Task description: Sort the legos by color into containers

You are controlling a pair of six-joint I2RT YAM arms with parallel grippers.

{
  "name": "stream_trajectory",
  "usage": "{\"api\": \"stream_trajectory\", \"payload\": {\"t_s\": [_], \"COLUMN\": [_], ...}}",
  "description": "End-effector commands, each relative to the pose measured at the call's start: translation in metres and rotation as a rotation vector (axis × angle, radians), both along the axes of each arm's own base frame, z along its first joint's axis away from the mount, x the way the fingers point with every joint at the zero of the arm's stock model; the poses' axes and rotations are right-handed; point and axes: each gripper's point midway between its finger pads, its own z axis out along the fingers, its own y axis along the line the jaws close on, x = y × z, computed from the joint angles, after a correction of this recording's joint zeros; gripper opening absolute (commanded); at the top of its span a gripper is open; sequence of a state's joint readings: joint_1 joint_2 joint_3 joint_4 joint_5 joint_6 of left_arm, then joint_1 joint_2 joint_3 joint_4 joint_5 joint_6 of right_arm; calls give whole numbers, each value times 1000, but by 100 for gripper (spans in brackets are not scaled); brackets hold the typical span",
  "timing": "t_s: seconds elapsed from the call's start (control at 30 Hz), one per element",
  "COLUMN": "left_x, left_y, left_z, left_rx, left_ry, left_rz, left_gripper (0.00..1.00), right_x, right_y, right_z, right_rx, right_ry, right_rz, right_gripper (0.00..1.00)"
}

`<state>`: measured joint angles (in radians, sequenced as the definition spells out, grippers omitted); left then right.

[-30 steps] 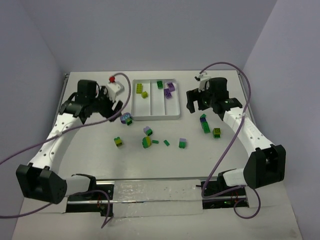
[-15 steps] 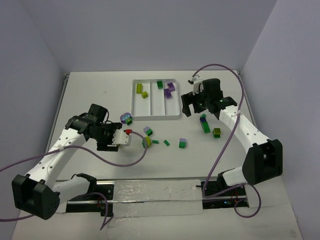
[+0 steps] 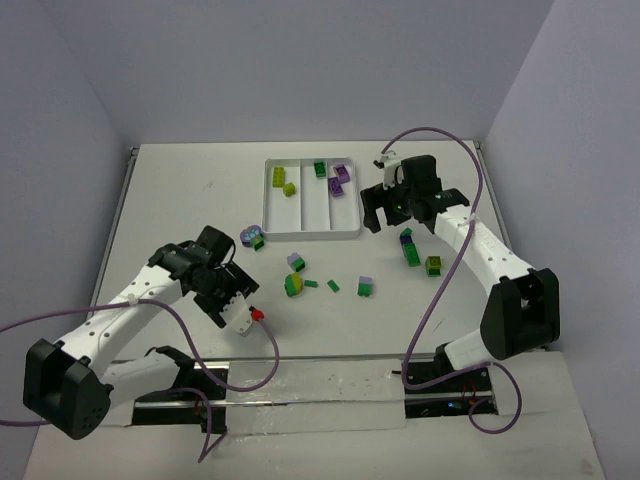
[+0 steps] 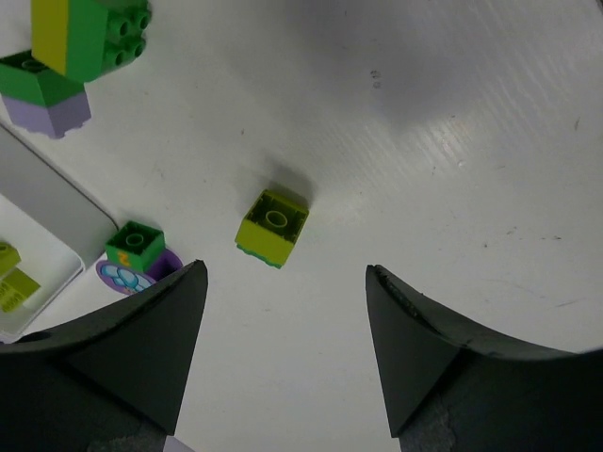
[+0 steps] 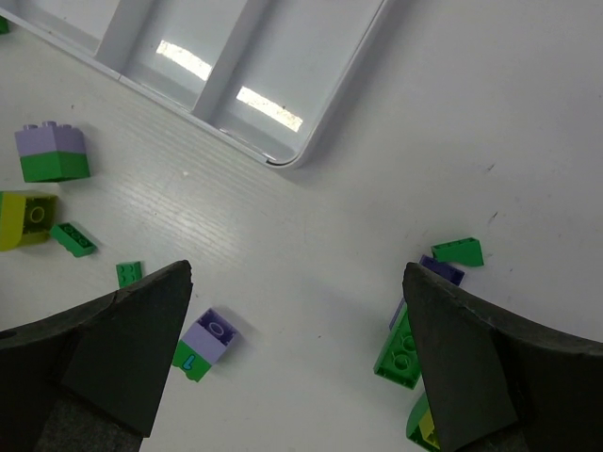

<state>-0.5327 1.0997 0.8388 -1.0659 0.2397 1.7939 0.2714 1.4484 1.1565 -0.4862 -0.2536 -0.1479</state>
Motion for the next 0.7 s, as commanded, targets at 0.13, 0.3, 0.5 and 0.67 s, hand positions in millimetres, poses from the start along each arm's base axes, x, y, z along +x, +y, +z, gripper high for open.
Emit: {"api": "stream_trajectory", "payload": {"t_s": [0.13,0.3,0.5,0.67], "left_x": [16,24,34,40], "left_y": [-15,-18,-20,-16], "left_z": [-22,-35,-49,-58], "left_rx": [62,89,131,163], "left_ry": [-17,0,35,37], "left_rz": [-173,-196,-201,-198], "left_gripper": [76,75,72,69], "right_x": [9,10,10,12], "right_y": [3,3,3,2], "right_z": [9,6,1,-2], "right_rx": [-7,-11,-19,-26], "right_ry": [-28,-20,-10,-4], "right_rz": [9,10,13,11], "right_gripper": [100,100,100,100]}}
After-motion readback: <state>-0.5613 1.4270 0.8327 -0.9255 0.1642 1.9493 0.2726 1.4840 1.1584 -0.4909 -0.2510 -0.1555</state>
